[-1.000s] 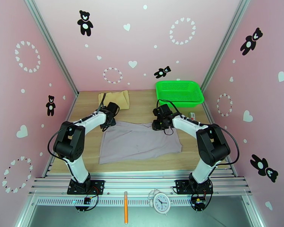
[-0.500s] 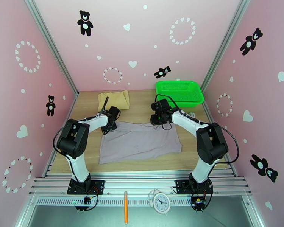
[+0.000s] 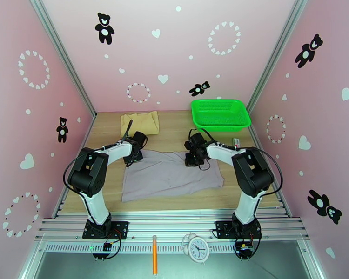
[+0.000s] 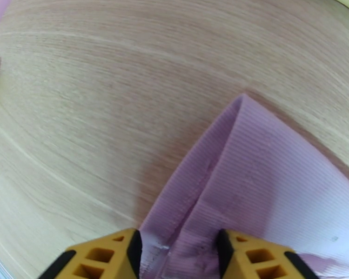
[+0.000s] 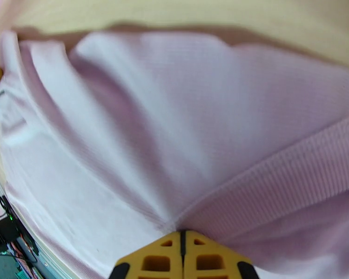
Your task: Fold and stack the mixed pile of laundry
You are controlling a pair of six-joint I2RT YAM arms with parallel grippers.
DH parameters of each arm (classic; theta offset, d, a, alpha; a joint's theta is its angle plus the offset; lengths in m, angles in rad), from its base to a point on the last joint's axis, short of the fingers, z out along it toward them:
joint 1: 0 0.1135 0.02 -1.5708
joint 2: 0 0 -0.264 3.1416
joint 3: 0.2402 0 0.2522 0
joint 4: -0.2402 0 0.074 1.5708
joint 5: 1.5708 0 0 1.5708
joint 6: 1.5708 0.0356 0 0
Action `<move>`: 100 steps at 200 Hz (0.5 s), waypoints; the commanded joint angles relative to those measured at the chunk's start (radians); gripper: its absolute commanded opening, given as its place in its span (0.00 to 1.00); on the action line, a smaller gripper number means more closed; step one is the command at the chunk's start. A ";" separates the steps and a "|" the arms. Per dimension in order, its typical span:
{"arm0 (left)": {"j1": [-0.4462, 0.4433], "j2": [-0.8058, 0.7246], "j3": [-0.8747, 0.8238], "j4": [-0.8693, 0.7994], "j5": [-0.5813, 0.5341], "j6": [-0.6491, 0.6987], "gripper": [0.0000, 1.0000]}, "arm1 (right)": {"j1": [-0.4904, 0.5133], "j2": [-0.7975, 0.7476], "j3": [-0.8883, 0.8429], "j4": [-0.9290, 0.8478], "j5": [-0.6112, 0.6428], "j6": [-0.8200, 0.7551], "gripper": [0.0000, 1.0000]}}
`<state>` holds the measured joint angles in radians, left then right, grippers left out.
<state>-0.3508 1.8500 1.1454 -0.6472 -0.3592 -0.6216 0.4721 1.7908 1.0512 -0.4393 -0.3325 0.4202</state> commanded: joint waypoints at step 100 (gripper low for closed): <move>-0.032 -0.444 -0.121 -0.370 0.160 -0.110 0.68 | 0.027 -0.438 -0.122 -0.223 0.051 0.013 0.26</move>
<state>-0.3573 1.5429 1.1313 -0.8352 -0.3374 -0.6518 0.4805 1.5127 1.0019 -0.5369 -0.2863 0.4099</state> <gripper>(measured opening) 0.708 0.216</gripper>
